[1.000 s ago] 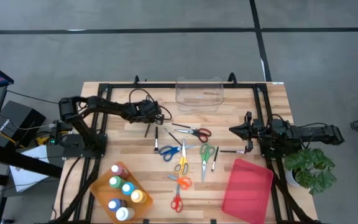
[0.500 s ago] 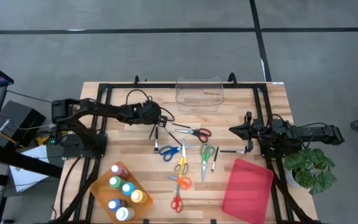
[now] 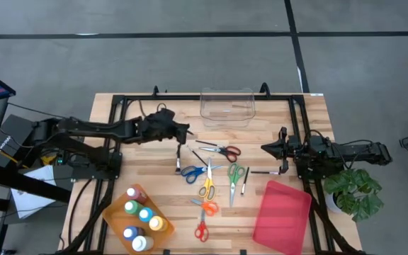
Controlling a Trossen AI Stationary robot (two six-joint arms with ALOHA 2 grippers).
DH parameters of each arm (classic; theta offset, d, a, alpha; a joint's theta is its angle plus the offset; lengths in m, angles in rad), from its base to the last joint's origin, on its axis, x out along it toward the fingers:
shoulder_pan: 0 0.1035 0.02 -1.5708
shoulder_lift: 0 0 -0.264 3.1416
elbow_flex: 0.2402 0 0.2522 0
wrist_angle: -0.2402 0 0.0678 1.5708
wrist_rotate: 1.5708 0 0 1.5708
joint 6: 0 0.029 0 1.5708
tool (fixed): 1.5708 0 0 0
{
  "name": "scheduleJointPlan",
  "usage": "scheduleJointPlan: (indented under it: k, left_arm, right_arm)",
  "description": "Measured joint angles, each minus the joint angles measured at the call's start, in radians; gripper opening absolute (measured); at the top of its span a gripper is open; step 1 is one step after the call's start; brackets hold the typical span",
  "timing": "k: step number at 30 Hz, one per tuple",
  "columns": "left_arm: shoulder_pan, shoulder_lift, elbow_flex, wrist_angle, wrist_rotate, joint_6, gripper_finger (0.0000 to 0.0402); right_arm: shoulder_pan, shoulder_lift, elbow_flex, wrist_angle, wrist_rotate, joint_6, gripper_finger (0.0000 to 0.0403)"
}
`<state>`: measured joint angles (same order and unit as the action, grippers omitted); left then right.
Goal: Pick & Place Paint Supplies
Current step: Put the eyeshadow brush into the transparent bin
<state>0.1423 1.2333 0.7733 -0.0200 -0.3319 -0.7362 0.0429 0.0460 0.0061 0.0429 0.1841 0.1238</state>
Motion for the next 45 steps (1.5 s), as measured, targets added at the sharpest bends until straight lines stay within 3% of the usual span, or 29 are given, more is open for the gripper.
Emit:
scheduleJointPlan:
  k: [14, 30, 35, 40, 45]
  left_arm:
    - [-0.144, -0.033, -0.001, 0.099, -0.001, 0.091, 0.0004]
    - [-0.155, -0.011, -0.001, 0.253, -0.028, 0.254, 0.0005]
    - [-0.110, 0.035, -0.001, 0.482, -0.028, 0.346, 0.0005]
    - [-0.005, 0.122, 0.000, 0.678, 0.043, 0.382, 0.0005]
    - [0.116, 0.238, 0.066, 0.689, 0.121, 0.382, 0.0005]
  right_arm:
    - [0.000, 0.000, 0.000, 0.000, -0.002, 0.000, 0.0008]
    - [0.000, 0.000, 0.000, 0.000, -0.001, 0.000, 0.0008]
    - [0.001, 0.000, 0.000, 0.000, -0.001, 0.000, 0.0008]
    - [0.000, 0.000, 0.000, 0.000, -0.001, 0.000, 0.0008]
    - [0.000, 0.000, 0.000, 0.000, 0.000, 0.000, 0.0008]
